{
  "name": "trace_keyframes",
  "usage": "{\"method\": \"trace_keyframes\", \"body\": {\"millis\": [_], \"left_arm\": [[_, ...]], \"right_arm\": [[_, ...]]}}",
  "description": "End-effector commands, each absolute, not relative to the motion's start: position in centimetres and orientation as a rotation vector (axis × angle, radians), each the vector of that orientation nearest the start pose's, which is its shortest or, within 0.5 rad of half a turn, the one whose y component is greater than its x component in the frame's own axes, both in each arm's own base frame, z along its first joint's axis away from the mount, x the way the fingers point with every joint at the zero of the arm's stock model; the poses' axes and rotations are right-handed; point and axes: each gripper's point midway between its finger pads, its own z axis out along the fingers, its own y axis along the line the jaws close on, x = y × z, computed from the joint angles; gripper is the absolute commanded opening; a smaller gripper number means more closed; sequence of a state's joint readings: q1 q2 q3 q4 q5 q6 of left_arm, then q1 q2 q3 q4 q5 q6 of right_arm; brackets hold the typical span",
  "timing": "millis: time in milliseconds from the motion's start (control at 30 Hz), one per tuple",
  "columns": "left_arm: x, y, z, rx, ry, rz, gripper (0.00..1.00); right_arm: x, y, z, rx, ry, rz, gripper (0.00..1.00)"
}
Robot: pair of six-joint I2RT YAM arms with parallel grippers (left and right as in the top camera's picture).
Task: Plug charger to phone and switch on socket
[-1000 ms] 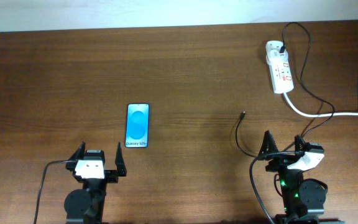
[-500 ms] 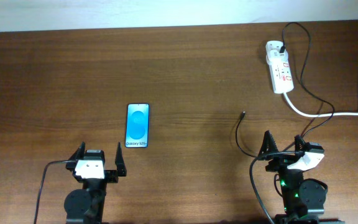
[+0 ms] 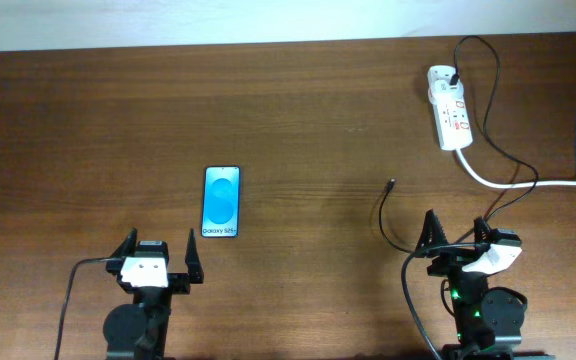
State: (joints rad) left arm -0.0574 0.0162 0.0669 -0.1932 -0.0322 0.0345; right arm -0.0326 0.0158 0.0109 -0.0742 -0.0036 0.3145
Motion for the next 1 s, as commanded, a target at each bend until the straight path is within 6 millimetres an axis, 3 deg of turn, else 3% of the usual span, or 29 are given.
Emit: {"method": "trace_keyframes", "body": {"millis": [0,367,567,800,967], "left_arm": [[24.1,-0.9,15.4,0.073,1.706,0.015,0.99],[24.1,-0.4,15.5,0.051,1.703,0.040,0.99],[23.7,-3.2,16.5,0.161,1.682,-0.107,0.99],[21.2,-3.4,21.5,0.113,1.797,-0.182,0.99],[21.4,-3.4,25.3,0.111,1.841,-0.183,0.99]], "right_arm": [[24.6,-0.7,15.5,0.284,1.632,0.217,0.98],[24.6,-0.7,15.5,0.284,1.632,0.217,0.98],[24.6,-0.7,15.5,0.284,1.632,0.218,0.98],[24.6,-0.7,15.5,0.284,1.632,0.218,0.98],[24.6,-0.7,15.5,0.284,1.632,0.218,0.98]]}}
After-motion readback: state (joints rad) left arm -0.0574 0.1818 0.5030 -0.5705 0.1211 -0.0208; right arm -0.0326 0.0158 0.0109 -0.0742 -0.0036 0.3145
